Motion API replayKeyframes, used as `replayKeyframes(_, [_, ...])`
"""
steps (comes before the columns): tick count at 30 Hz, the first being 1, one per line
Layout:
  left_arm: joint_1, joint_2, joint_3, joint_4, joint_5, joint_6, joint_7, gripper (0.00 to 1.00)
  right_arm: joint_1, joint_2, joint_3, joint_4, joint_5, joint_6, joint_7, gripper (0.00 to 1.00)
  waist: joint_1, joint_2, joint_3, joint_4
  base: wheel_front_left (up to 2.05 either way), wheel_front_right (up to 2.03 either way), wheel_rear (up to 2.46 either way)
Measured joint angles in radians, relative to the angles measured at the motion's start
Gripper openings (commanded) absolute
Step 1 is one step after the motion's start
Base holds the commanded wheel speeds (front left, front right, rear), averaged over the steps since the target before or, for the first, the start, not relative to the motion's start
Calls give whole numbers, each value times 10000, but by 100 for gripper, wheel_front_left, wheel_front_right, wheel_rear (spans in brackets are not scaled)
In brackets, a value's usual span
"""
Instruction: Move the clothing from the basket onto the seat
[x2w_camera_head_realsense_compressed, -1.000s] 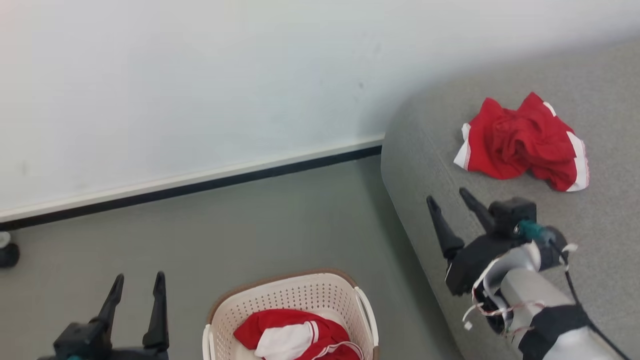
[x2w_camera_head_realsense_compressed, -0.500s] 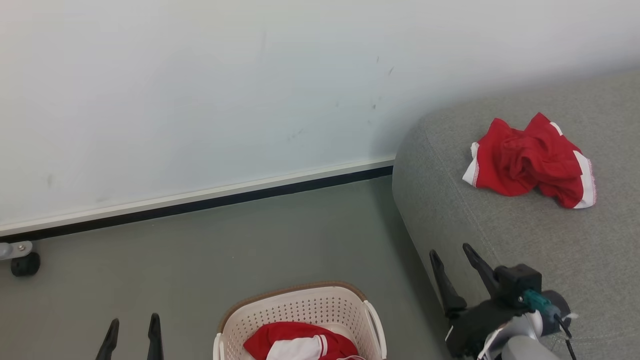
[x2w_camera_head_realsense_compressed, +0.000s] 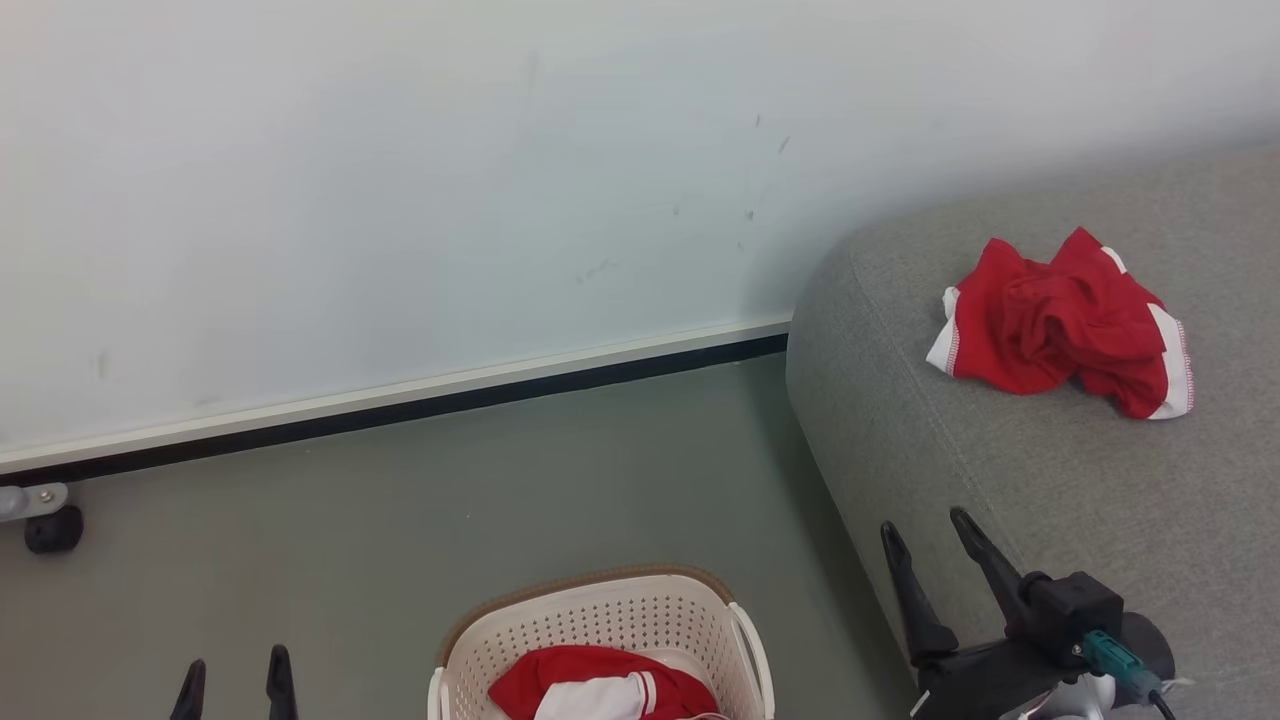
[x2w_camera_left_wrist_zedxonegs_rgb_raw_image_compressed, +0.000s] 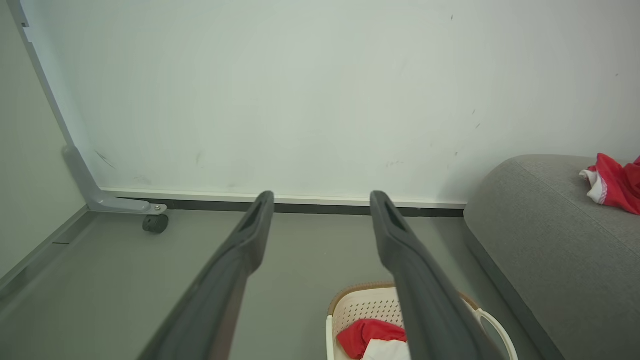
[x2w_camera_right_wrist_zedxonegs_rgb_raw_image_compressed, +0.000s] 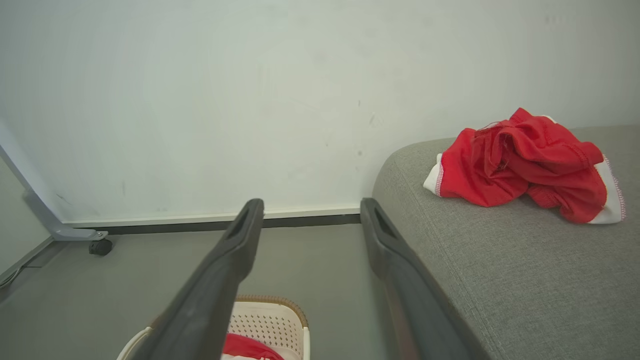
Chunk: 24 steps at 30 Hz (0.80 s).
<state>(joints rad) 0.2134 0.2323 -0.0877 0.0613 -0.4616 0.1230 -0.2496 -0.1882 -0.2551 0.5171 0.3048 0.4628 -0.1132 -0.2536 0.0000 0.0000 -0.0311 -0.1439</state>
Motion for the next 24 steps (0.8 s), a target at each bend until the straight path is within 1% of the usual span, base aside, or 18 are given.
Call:
replayKeyframes(8, [-1, -63, 77, -148, 280, 0, -2, 100, 200, -17, -253, -748, -257, -23, 0, 100, 0, 0, -37, 15, 0, 0, 0])
replayKeyframes(24, [-1, -123, 192, -307, 422, 0, -2, 100, 594, -8, -665, -1386, -522, -100, -2, 100, 0, 1, -19, 57, 0, 0, 0])
